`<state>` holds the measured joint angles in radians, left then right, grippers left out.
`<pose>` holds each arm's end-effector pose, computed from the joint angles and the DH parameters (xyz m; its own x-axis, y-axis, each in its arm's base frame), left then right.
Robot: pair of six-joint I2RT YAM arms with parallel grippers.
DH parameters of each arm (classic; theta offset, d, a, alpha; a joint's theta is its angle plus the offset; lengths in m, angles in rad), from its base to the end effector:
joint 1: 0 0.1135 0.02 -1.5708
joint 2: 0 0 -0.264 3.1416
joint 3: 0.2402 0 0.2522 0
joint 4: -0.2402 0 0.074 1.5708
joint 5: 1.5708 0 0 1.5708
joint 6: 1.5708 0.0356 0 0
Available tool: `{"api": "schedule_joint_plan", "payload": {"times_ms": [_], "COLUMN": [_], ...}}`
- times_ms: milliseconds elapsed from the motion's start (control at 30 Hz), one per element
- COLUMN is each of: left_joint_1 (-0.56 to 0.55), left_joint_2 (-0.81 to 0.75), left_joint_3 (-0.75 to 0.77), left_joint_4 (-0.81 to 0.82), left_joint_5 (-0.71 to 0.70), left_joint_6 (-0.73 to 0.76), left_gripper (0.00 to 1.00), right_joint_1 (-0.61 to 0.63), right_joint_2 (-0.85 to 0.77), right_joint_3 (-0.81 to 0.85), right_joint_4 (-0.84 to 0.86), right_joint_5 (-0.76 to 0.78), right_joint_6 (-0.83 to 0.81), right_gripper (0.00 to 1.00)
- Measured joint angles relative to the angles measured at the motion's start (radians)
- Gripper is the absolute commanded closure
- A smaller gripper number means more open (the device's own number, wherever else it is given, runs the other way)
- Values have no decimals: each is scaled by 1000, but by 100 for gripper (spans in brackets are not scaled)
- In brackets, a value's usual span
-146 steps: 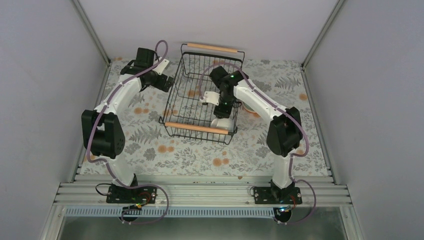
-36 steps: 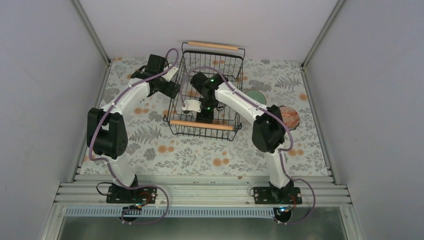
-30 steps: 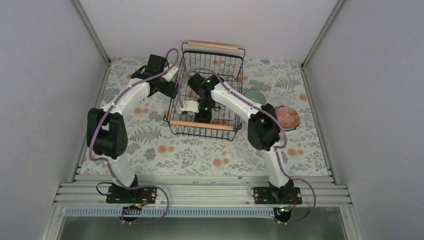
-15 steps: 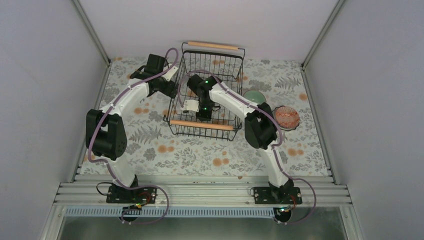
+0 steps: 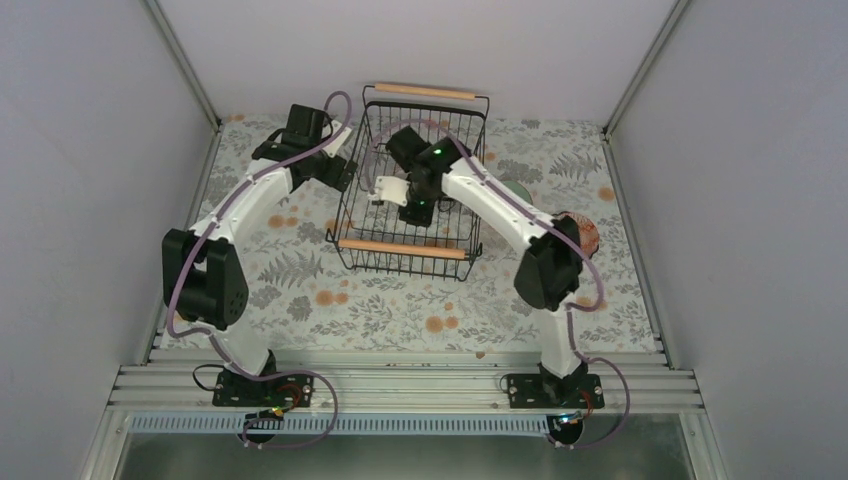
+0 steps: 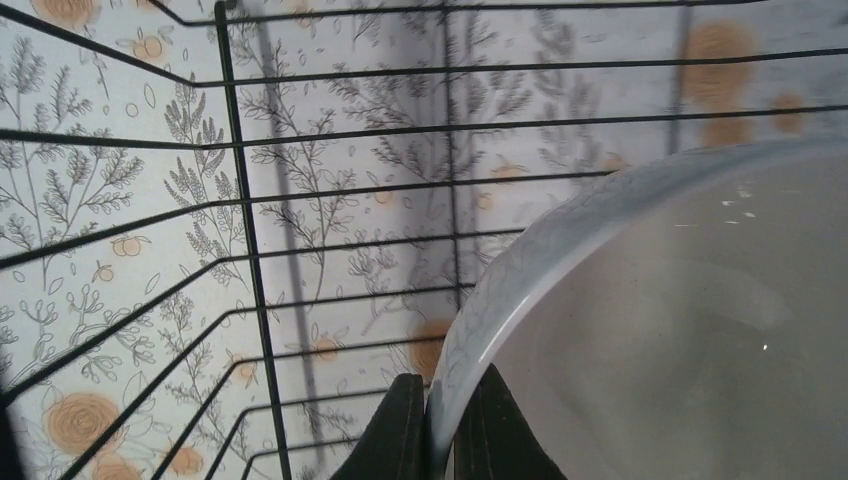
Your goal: Unload the bowls from the dish rack
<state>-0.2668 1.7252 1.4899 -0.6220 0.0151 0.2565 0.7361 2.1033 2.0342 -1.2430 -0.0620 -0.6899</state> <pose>0.3708 -0.1019 0.2927 -0.6362 0.4369 -0.6360 0.4493 0.8799 0.1550 0.3176 0.2907 0.2780 -0.1186 -0.9646 -0.2354 -0.9819 0.1492 -0.1166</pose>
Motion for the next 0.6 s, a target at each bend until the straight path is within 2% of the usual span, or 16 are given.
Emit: {"api": "schedule_joint_plan", "payload": {"times_ms": [367, 600], "left_joint_1": [1, 3], "left_joint_2": [-135, -146], "left_joint_3": [-29, -40], "left_joint_4": [18, 23], "left_joint_5": [-58, -68], "left_joint_6": [29, 41], "left_gripper": [0, 0], "right_joint_1": [-104, -384], "right_joint_2": [-310, -524], "right_joint_3": [-100, -256], "right_joint_4": [76, 142], "right_joint_5": [119, 136], "right_joint_6": [85, 141], "right_gripper": [96, 96]}}
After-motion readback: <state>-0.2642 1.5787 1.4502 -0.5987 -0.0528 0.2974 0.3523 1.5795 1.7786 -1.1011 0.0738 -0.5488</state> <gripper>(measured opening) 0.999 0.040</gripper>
